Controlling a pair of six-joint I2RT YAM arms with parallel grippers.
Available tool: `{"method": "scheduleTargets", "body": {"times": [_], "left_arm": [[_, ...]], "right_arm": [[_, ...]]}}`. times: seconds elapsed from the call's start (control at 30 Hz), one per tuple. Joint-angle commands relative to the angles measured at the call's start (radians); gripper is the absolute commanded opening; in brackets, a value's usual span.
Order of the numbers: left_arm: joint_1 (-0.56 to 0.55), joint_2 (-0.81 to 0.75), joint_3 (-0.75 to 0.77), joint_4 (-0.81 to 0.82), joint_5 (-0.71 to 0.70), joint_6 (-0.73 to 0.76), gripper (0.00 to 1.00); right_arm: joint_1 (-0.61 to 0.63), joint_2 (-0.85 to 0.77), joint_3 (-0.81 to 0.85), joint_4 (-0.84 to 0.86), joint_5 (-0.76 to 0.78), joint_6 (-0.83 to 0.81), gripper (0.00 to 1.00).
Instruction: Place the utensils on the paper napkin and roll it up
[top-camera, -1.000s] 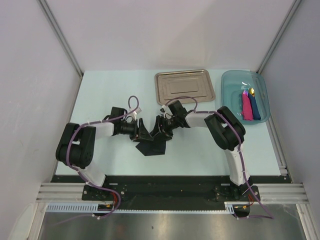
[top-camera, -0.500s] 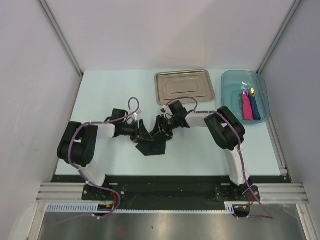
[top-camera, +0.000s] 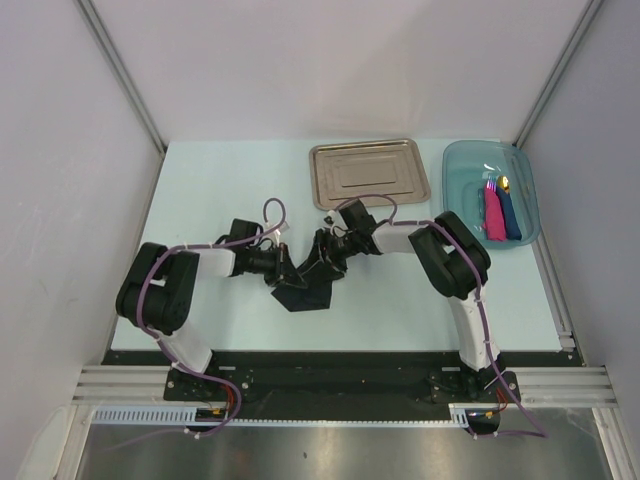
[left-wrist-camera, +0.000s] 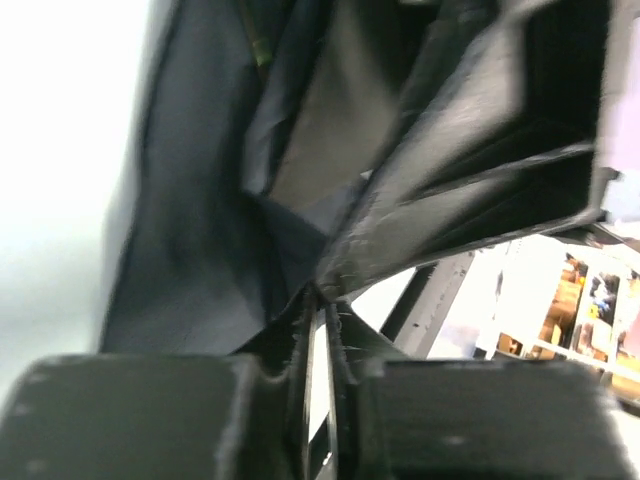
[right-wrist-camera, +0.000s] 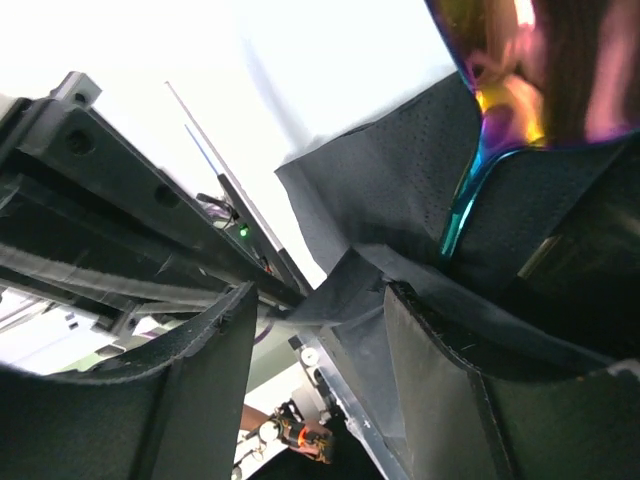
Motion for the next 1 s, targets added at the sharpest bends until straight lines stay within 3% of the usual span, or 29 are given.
{"method": "scheduleTargets", "body": {"times": [0.0,0.43,0.53,0.77,0.97], "left_arm": [[0.0,0.005,0.026,-0.058,-0.136,0.064,0.0],[0.008,0.01,0.042,-0.123,-0.222,0.069,0.0],[0.008,-0.001,0.043,-0.123,-0.23,0.056,0.0],[0.009,-0.023,0.042,-0.135,-0.242,0.049,0.0],[0.011,-0.038,0.037,-0.148,-0.25,0.05,0.0]], "right_arm": [[-0.019,0.008,0.003,-0.029,0.039,-0.025,0.6],[-0.037,-0.125,-0.02,-0.067,-0.016,-0.105,0.59],[-0.042,-0.154,-0.011,-0.089,-0.003,-0.158,0.54],[-0.036,-0.15,0.052,-0.2,0.089,-0.289,0.24],[-0.014,-0.136,0.089,-0.289,0.137,-0.393,0.17]]}}
